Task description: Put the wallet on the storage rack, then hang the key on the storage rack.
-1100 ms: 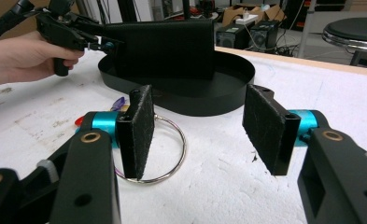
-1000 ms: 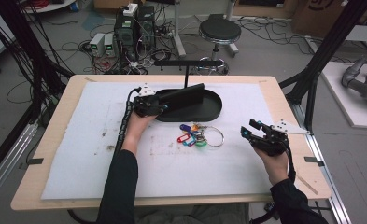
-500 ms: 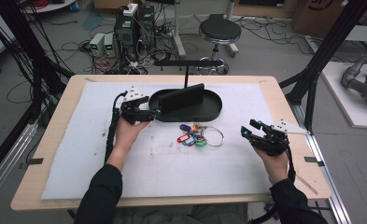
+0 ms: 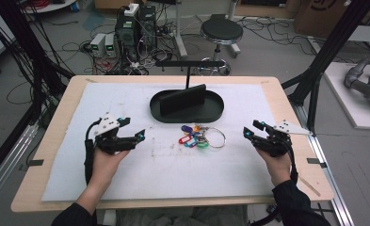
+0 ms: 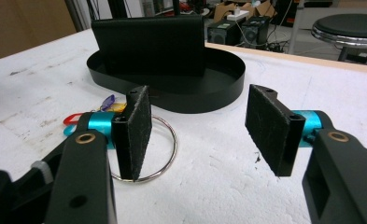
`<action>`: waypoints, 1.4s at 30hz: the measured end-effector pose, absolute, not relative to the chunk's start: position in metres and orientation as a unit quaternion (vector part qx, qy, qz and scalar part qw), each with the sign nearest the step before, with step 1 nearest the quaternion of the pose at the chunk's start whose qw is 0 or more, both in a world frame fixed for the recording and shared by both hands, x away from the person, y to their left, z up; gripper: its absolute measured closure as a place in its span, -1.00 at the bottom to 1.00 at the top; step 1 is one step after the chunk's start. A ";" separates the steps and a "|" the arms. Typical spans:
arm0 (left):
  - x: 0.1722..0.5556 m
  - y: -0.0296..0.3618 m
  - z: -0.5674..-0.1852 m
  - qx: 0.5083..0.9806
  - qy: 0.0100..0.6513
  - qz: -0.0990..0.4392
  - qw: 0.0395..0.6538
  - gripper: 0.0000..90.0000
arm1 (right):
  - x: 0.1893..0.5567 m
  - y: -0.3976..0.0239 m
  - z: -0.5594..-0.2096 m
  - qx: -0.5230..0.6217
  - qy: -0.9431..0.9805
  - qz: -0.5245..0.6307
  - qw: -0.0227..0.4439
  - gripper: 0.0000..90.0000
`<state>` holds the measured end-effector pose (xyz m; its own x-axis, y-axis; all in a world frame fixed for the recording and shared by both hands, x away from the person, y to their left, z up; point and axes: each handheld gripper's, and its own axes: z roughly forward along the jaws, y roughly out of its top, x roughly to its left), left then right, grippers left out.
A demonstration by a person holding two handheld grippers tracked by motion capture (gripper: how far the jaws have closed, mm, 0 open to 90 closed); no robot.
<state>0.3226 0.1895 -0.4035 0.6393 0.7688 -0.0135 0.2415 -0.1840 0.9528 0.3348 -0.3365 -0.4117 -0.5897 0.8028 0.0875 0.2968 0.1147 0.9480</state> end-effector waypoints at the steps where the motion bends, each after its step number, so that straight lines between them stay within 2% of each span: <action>1: 0.319 0.192 -0.405 0.730 0.347 0.249 0.533 -0.47 | 0.335 -0.336 -0.412 0.387 0.709 0.541 0.236 -0.08; 9: 0.307 0.204 -0.416 0.738 0.346 0.258 0.519 -0.47 | 0.334 -0.336 -0.413 0.392 0.713 0.529 0.242 -0.09; 17: 0.303 0.200 -0.411 0.736 0.332 0.271 0.525 -0.47 | 0.331 -0.334 -0.412 0.387 0.717 0.526 0.246 -0.09; 42: 0.304 0.206 -0.416 0.732 0.341 0.266 0.526 -0.47 | 0.332 -0.332 -0.412 0.387 0.718 0.522 0.249 -0.10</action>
<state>0.3045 0.2055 -0.4165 0.6252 0.7799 0.0306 0.2203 -0.2139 0.9517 0.3323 -0.3320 -0.4122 -0.5772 0.8153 0.0458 0.2953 0.1560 0.9426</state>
